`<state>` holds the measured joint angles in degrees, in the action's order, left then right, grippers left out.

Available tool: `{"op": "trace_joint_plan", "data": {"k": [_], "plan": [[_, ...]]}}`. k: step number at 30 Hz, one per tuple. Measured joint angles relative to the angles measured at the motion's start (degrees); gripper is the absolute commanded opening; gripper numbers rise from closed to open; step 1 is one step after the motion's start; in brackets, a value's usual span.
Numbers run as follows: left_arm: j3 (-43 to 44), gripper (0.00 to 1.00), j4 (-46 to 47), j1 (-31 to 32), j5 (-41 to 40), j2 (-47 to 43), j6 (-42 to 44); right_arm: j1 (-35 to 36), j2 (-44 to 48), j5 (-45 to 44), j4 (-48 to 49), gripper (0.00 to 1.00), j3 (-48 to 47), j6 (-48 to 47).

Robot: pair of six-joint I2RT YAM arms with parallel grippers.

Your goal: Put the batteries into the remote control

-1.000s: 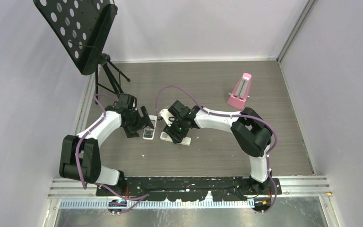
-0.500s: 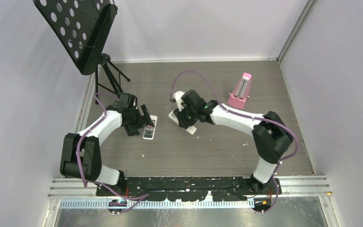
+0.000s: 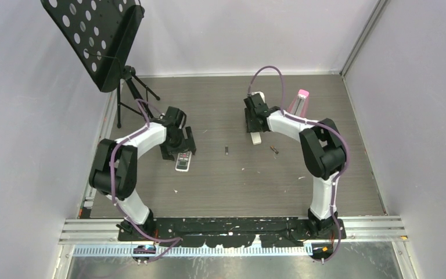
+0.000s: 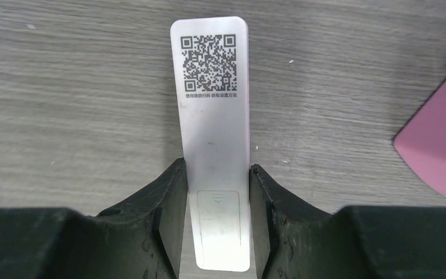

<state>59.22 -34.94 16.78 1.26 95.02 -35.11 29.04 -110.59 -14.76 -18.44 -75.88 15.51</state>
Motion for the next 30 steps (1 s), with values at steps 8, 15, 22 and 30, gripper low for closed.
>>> {"op": "trace_joint_plan", "data": {"k": [8, 15, 22, 30], "plan": [[1.8, 0.65, -3.3, 5.5, -8.7, 4.3, 1.2, -1.9, -3.6, 1.6, -2.2, 0.43, -2.8, 3.7], [2.0, 0.32, -3.1, 6.7, -8.5, 4.4, 1.5, -2.9, -4.8, 4.5, -5.6, 0.66, -4.5, 4.9], [1.5, 0.14, -3.1, 6.8, -5.9, 3.6, 2.8, -3.0, -1.2, 8.2, -4.9, 0.72, -2.2, 6.3], [-1.4, 0.11, 0.0, 7.0, 16.8, -4.2, 4.0, -3.0, 20.5, 10.8, -2.0, 0.72, 7.4, 14.0]]}}
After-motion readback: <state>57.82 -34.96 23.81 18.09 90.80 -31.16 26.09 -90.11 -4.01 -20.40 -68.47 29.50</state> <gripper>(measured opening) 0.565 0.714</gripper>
